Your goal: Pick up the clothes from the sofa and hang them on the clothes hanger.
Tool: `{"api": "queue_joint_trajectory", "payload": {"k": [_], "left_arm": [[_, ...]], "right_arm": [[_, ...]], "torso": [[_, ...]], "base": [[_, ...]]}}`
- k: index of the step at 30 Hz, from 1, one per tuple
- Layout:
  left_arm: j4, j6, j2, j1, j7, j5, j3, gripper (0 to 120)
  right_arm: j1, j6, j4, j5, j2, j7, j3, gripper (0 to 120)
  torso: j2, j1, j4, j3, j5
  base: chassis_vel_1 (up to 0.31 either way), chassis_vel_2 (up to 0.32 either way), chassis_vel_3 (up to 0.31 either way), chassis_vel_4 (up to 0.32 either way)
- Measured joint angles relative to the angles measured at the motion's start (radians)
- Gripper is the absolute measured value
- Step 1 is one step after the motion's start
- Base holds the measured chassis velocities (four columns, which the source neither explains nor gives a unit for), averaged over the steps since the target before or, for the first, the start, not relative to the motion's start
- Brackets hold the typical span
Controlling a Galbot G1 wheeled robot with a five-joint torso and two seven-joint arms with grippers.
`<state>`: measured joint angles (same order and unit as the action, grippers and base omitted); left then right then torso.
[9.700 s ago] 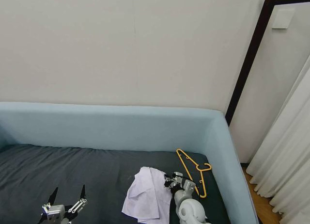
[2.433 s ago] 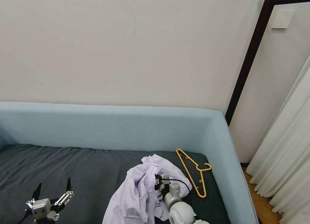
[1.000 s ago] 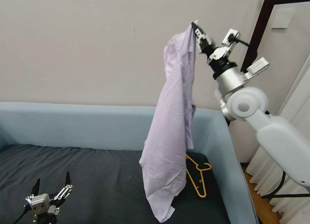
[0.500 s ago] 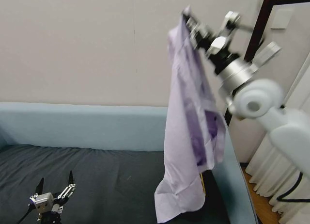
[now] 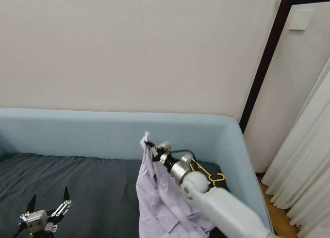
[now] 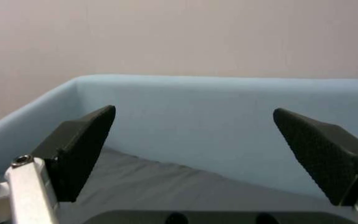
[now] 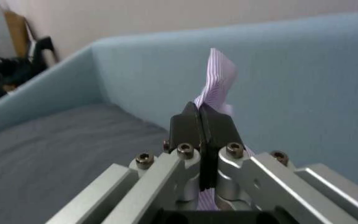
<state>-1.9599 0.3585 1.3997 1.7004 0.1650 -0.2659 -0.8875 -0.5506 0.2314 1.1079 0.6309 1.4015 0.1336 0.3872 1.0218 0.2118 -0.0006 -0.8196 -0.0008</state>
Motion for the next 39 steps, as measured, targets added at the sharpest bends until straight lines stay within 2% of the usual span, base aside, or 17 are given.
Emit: {"api": "queue_joint_trajectory", "payload": {"k": [3, 5, 8, 9, 11, 13, 14, 19, 20, 25, 26, 29, 32, 35, 39], "left_arm": [[0.0, 0.013, 0.001, 0.007, 0.001, 0.001, -0.008, 100], [0.001, 0.013, 0.001, 0.006, 0.001, 0.002, -0.007, 100], [0.021, 0.014, 0.009, -0.015, 0.0, 0.018, 0.018, 100], [0.021, 0.014, 0.009, -0.015, 0.0, 0.018, 0.018, 100], [0.033, 0.011, 0.012, -0.031, 0.0, 0.026, 0.034, 100], [0.049, -0.002, 0.014, -0.059, -0.002, 0.033, 0.055, 100], [0.049, -0.002, 0.014, -0.059, -0.002, 0.033, 0.055, 100], [0.079, -0.02, 0.009, -0.106, -0.003, 0.037, 0.077, 100], [0.079, -0.02, 0.009, -0.106, -0.003, 0.037, 0.077, 100], [0.09, -0.018, 0.009, -0.115, -0.002, 0.036, 0.087, 100], [0.09, -0.018, 0.009, -0.115, -0.002, 0.036, 0.087, 100], [0.094, -0.016, 0.01, -0.123, -0.002, 0.036, 0.096, 100], [0.094, -0.016, 0.01, -0.128, -0.002, 0.037, 0.1, 100], [0.094, -0.016, 0.01, -0.128, -0.002, 0.037, 0.102, 100], [0.082, -0.016, 0.007, -0.112, -0.002, 0.037, 0.097, 100]], "right_arm": [[-0.022, 0.014, -0.071, -0.096, 0.06, -0.079, -0.013, 4], [-0.023, 0.015, -0.073, -0.103, 0.061, -0.084, -0.013, 5], [-0.035, 0.0, -0.034, -0.14, 0.028, -0.126, 0.02, 22], [-0.035, 0.0, -0.034, -0.14, 0.028, -0.126, 0.02, 22], [-0.042, -0.032, 0.015, -0.142, -0.014, -0.137, 0.044, 28], [-0.048, -0.108, 0.08, -0.148, -0.076, -0.174, 0.062, 40], [-0.048, -0.108, 0.08, -0.148, -0.076, -0.174, 0.062, 40], [-0.081, -0.254, 0.232, -0.226, -0.25, -0.219, 0.074, 61], [-0.081, -0.254, 0.232, -0.226, -0.25, -0.219, 0.074, 61], [-0.206, -0.289, 0.414, -0.406, -0.434, -0.174, 0.038, 84], [-0.206, -0.289, 0.414, -0.406, -0.434, -0.174, 0.038, 84], [-0.316, -0.232, 0.467, -0.529, -0.507, -0.087, -0.019, 97], [-0.373, -0.182, 0.462, -0.598, -0.515, -0.057, -0.048, 100], [-0.404, -0.156, 0.432, -0.646, -0.49, -0.068, -0.063, 100], [-0.413, -0.155, 0.356, -0.707, -0.415, -0.122, -0.077, 100]], "torso": [[0.0, 0.0, -0.0005, 0.0, -0.0001], [0.0, 0.0, -0.0005, 0.0, -0.0001], [0.0, 0.0, -0.0007, 0.0, 0.0], [0.0, 0.0, -0.0007, 0.0, 0.0], [0.0, 0.0, -0.0007, 0.0, 0.0003], [0.0, 0.0, -0.0007, 0.0, 0.0005], [0.0, 0.0, -0.0007, 0.0, 0.0005], [0.0, 0.0, -0.0008, 0.0, 0.0006], [0.0, 0.0, -0.0008, 0.0, 0.0006], [0.0, 0.0, -0.0006, 0.0, 0.0003], [0.0, 0.0, -0.0006, 0.0, 0.0003], [0.0, 0.0, -0.0009, 0.0, 0.0004], [0.0, 0.0, -0.001, 0.0, 0.0003], [0.0, 0.0, -0.0008, 0.0, 0.0003], [0.0, 0.0, -0.0001, 0.0, 0.0003]], "base": [[0.0, 0.0, 0.0, 0.0], [0.0, 0.0, 0.0, 0.0], [0.0, 0.0, 0.0, 0.0], [0.0, 0.0, 0.0, 0.0], [0.0, 0.0, 0.0, 0.0], [0.0, 0.0, 0.0, 0.0], [0.0, 0.0, 0.0, 0.0], [0.0, 0.0, 0.0, 0.0], [0.0, 0.0, 0.0, 0.0], [0.0, 0.0, 0.0, 0.0], [0.0, 0.0, 0.0, 0.0], [0.0, 0.0, 0.0, 0.0], [0.0, 0.0, 0.0, 0.0], [0.0, 0.0, 0.0, 0.0], [0.0, 0.0, 0.0, 0.0]]}}
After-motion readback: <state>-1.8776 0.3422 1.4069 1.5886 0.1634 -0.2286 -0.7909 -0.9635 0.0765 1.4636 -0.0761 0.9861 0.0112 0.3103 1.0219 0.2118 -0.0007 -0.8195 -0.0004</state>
